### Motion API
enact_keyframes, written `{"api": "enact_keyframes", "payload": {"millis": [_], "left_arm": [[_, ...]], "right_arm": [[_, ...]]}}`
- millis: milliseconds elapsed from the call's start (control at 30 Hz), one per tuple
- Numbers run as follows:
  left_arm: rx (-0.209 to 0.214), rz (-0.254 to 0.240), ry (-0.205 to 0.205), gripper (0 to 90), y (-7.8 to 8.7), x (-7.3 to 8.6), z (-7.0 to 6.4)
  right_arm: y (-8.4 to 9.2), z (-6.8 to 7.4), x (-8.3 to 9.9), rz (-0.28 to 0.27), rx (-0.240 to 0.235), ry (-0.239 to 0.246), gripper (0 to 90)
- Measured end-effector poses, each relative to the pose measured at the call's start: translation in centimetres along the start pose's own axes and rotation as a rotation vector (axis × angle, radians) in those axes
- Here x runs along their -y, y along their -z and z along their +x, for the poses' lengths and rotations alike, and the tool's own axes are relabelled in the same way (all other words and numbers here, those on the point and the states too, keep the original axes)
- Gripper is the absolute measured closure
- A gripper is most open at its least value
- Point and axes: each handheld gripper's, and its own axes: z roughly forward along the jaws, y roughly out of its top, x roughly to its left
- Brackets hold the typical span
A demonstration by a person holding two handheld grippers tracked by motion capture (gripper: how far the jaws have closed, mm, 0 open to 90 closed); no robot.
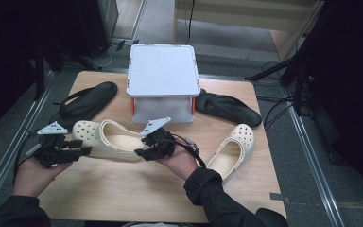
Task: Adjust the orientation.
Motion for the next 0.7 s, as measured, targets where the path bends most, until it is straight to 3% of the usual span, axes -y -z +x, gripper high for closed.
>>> {"api": "enact_keyframes", "payload": {"millis": [400, 700], "left_arm": [[-0.025, 0.002, -0.005, 47.1, 0.1, 0.3, 0.5], [0.001, -0.014, 0.014, 46.1, 0.5, 0.6, 0.8]], "right_arm": [[-3.6, 0.6, -3.2, 0.04, -0.033, 0.035, 53.6], [-5.9, 0.7, -4.7, 0.067, -0.049, 0.058, 52.1]]}}
